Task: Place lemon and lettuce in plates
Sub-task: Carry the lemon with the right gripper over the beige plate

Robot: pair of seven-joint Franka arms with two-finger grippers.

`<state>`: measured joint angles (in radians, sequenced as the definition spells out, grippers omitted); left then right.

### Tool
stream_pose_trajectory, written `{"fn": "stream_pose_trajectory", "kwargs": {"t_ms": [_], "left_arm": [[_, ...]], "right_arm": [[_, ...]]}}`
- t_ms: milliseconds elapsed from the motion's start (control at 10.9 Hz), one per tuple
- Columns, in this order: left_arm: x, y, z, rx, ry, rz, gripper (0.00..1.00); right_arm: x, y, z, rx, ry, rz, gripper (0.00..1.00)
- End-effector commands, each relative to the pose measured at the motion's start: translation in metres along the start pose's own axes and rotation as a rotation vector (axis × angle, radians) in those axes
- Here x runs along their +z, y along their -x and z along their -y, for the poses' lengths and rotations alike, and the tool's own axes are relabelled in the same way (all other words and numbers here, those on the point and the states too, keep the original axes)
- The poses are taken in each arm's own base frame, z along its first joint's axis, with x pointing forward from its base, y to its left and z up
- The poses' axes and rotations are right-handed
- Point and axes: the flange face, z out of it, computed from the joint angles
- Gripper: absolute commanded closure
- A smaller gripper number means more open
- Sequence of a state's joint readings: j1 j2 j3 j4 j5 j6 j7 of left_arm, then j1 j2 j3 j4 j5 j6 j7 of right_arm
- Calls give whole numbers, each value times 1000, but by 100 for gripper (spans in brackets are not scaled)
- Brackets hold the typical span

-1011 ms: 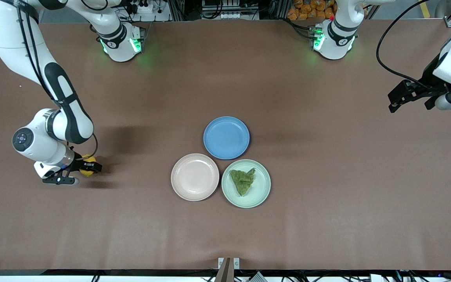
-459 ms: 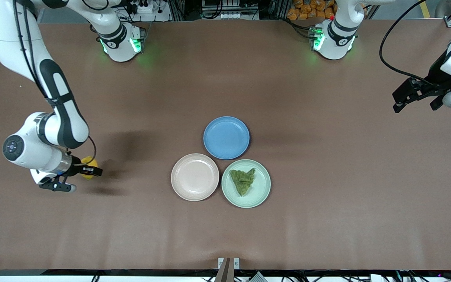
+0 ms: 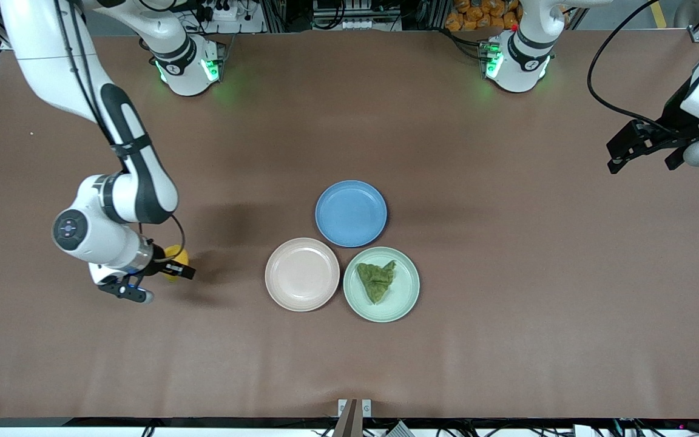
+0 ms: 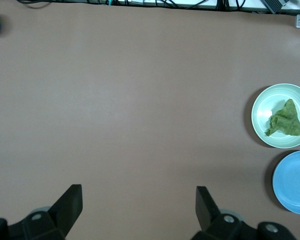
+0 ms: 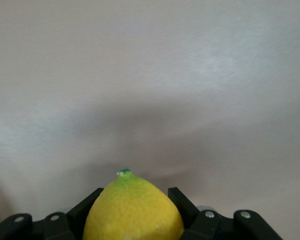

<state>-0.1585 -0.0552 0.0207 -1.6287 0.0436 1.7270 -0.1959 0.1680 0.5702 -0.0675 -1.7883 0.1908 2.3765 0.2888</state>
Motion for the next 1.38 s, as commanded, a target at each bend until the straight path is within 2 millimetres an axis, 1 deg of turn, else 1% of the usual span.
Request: {"fn": "stream_pose_trajectory", "kwargs": {"t_ms": [0,92,276,368,459,551,643,735,827,1011,1103,1195,1286], "left_arm": [[0,0,5,14,9,38,0],[2,0,5,15,5,41,0],[1,-1,6,17,1,37,0],[2,-1,6,18,1,40,0],[11,-2,4,23,-2,55,0],[14,-4,3,24,-3,61,0],[20,-6,1,24,-4,70,0],[19,-6,0,26,0,69,0],[17,-5,0,26,6,67,0],[11,-3,-5,28,10,55,0],[9,-3,-6,32,11,52,0],[8,-3,-5,32,11,50,0],[8,-3,-4,31,9,50,0]], "right_arm": [[-6,14,58,120,-19,-8,70],[-6,22,80,133,-21,-11,70],[-7,29,114,143,-36,-24,70],[-2,41,138,125,-40,-22,72],[0,45,158,137,-48,-30,72],[4,50,176,142,-55,-34,72],[11,59,193,141,-56,-33,72],[14,62,206,146,-63,-39,72],[23,68,216,139,-61,-38,72],[38,90,246,123,-80,-59,72],[48,96,251,129,-83,-64,72],[55,97,253,128,-86,-71,71],[60,100,256,132,-94,-80,70]]}}
